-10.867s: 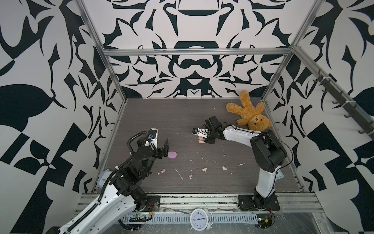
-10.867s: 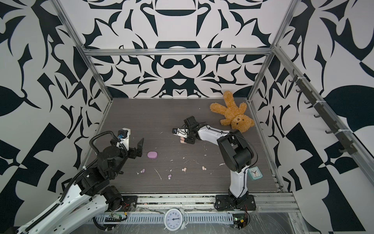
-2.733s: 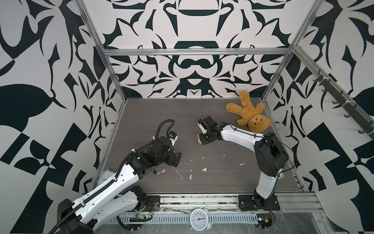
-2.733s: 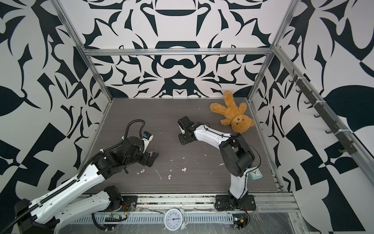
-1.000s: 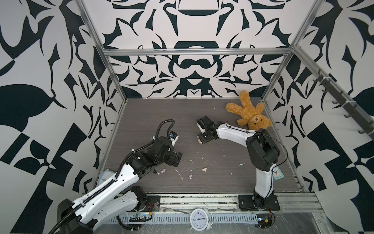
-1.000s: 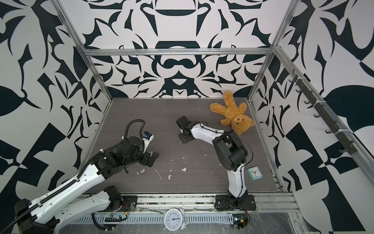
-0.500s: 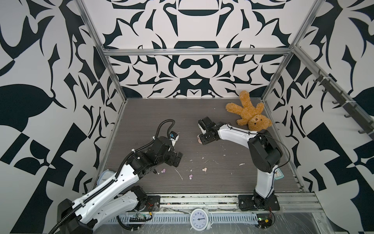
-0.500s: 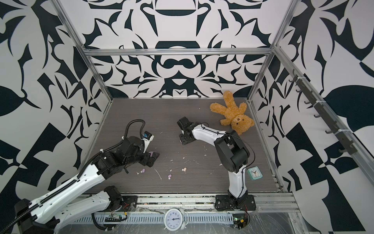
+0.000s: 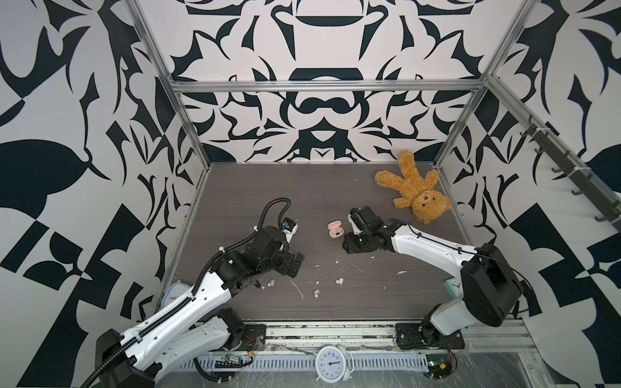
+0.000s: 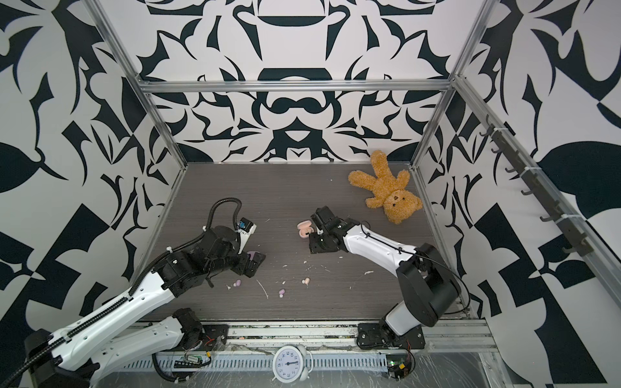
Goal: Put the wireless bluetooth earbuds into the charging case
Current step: 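Move the right gripper back over the second pale pink earbud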
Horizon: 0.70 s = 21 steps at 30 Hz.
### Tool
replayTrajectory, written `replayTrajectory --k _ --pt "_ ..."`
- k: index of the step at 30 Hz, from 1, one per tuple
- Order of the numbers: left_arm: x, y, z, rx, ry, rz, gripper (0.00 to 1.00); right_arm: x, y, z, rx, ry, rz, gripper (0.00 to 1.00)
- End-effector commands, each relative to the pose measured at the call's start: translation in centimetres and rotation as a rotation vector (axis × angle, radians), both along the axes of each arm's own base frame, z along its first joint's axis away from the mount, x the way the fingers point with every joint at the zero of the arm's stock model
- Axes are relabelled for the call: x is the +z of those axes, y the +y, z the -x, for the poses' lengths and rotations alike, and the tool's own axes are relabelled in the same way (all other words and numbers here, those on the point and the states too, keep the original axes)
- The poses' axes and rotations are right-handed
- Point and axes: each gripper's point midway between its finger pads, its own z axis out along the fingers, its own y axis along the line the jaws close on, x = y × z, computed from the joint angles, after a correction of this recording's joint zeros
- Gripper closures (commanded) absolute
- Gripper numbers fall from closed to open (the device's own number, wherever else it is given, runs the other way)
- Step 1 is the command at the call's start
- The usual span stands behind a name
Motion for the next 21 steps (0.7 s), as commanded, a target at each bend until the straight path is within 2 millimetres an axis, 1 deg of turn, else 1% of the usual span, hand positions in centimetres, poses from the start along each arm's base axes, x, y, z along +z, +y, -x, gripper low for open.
replayTrajectory --k 1,4,9,11,16,19,21 --pt "0.0 -0.1 0.4 -0.019 0.0 0.009 0.01 -0.5 0.2 3.1 -0.131 0.071 -0.073 0.46" --pt "0.0 -0.2 0.4 -0.022 0.005 0.01 0.01 -0.6 0.6 5.0 -0.179 0.074 -0.089 0.46" --pt "-0.2 -0.2 0.5 -0.027 0.014 0.009 0.01 -0.6 2.3 6.7 -0.222 0.06 -0.108 0.47" --pt "-0.1 -0.2 0.5 -0.026 0.012 0.011 0.01 -0.6 2.7 6.9 -0.232 0.059 -0.094 0.5" --pt "-0.1 -0.2 0.5 -0.025 0.012 0.011 0.01 -1.1 2.7 7.3 -0.281 0.064 -0.072 0.6" --pt "-0.2 -0.2 0.5 -0.025 0.013 0.009 0.01 -1.1 2.5 7.2 -0.301 0.052 -0.058 0.6" --pt "-0.2 -0.2 0.5 -0.025 0.015 0.01 0.01 -1.3 2.8 7.1 -0.298 0.051 -0.061 0.6"
